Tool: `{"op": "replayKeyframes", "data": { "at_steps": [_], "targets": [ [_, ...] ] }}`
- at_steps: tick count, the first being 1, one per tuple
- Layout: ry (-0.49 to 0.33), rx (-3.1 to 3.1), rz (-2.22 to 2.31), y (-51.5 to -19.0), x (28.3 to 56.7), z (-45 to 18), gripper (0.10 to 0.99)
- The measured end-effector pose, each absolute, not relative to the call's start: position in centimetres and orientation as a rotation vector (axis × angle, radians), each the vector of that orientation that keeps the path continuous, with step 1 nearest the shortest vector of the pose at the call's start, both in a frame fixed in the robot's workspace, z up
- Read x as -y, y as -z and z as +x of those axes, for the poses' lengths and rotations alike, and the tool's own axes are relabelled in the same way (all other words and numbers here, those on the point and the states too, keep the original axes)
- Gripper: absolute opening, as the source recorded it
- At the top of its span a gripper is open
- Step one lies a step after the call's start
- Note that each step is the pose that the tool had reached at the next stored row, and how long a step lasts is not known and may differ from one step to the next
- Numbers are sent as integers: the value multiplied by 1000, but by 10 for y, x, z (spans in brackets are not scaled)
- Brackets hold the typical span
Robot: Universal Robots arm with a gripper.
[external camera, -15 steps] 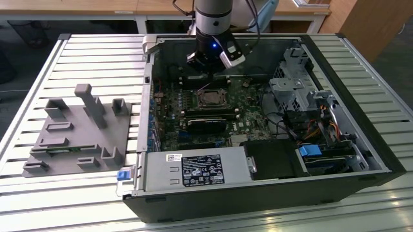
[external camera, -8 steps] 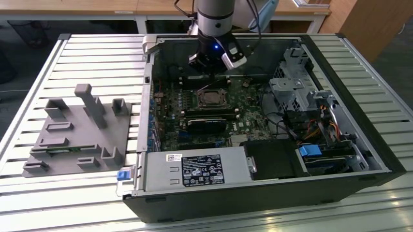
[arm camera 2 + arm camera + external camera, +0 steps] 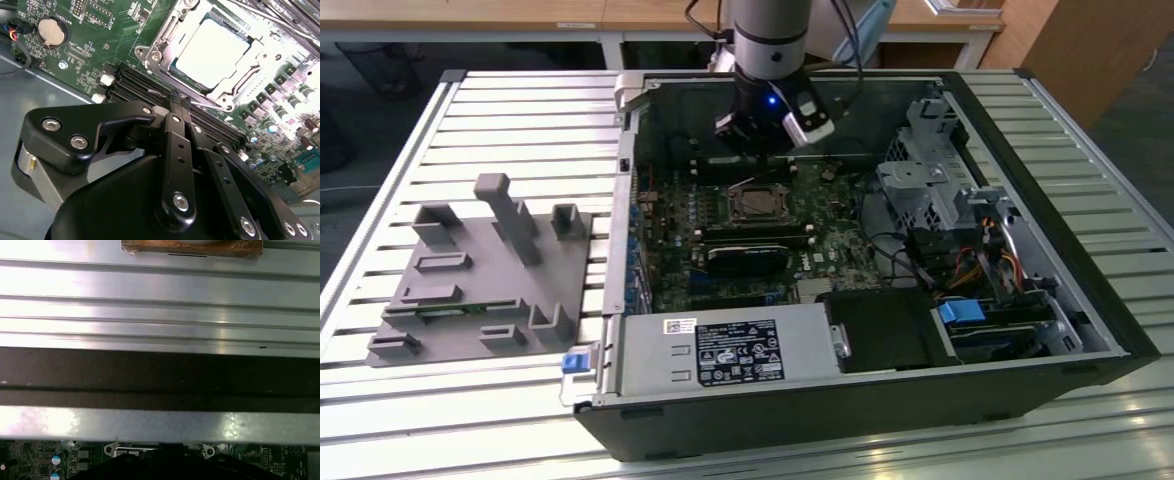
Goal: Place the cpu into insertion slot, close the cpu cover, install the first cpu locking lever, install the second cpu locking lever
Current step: 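Install the first cpu locking lever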
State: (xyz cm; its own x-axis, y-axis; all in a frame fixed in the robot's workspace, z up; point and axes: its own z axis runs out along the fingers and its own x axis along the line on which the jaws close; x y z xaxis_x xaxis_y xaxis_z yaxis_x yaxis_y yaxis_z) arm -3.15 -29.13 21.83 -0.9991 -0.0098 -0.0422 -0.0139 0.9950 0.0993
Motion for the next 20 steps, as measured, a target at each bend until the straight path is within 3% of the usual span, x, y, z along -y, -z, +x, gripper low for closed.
{"op": "replayKeyframes", "data": {
  "at_steps": [20],
  "targets": [
    [-154, -3097, -18, -202, 290, -25, 106]
  ]
}}
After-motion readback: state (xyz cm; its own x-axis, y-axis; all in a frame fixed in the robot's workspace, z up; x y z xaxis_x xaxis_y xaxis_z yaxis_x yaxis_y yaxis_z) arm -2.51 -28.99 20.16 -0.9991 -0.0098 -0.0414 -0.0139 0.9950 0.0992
